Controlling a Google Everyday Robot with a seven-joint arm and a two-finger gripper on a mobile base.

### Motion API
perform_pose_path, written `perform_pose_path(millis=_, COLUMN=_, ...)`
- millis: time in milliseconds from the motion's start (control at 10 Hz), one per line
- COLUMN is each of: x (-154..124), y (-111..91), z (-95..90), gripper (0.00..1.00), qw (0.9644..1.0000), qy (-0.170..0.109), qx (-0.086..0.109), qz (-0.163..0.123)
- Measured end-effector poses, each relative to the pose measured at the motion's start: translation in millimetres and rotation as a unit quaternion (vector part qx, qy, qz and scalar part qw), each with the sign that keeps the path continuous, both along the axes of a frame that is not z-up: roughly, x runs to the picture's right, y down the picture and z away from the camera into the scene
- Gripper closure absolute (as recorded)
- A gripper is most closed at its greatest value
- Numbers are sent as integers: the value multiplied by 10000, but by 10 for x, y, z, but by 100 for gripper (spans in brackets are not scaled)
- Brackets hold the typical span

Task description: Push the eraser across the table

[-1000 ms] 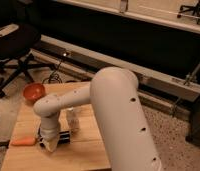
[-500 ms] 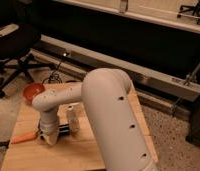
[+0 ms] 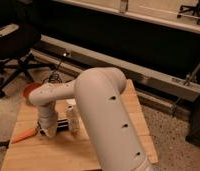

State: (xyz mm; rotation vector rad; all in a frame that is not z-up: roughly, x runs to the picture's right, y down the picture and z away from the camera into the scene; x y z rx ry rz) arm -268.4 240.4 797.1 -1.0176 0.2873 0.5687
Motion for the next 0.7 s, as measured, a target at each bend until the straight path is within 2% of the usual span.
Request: perform_pose_path(millis=700, x=-168, y=-332, z=321, gripper=100, qw=9998, qy=94, qx=93, qz=155)
